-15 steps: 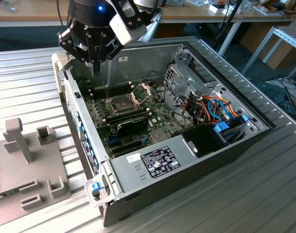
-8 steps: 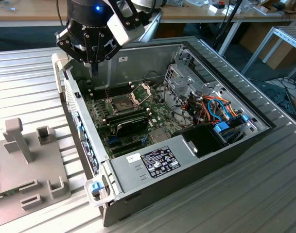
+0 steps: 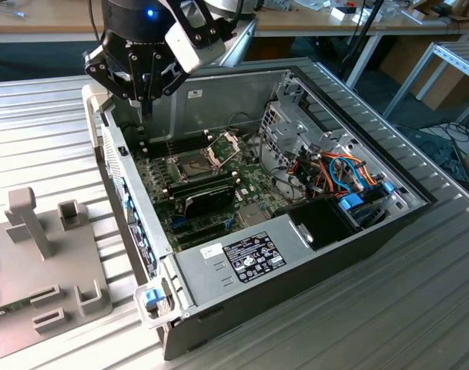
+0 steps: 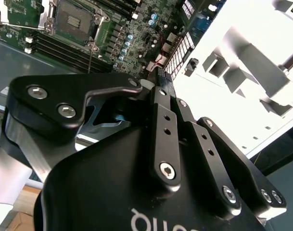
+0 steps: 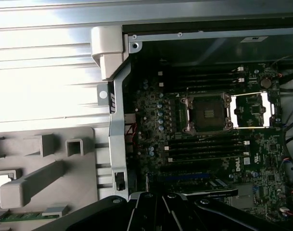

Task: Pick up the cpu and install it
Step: 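Reach for the cpu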

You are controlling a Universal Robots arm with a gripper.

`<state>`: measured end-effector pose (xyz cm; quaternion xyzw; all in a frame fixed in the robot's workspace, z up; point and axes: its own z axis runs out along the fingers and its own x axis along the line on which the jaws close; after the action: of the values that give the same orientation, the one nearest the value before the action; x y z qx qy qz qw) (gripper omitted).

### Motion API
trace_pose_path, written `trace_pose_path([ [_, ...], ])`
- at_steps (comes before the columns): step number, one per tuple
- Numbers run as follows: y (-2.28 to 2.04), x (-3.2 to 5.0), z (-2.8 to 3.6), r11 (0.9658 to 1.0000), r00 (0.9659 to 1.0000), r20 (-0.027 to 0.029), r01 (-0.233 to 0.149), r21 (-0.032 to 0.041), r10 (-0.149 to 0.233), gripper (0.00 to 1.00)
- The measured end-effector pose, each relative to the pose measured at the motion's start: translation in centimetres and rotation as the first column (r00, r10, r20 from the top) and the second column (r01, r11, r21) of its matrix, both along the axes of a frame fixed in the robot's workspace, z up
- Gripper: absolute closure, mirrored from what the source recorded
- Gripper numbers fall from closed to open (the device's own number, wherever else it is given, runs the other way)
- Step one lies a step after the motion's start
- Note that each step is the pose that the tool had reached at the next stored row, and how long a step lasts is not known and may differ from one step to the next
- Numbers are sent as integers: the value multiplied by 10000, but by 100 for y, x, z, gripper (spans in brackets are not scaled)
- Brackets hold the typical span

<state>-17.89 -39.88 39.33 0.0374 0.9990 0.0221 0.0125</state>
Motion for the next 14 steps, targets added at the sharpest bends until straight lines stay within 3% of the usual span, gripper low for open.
trace_pose_path([
  [14, 0, -111, 0, 10000, 10000, 0, -1, 0, 1, 89],
])
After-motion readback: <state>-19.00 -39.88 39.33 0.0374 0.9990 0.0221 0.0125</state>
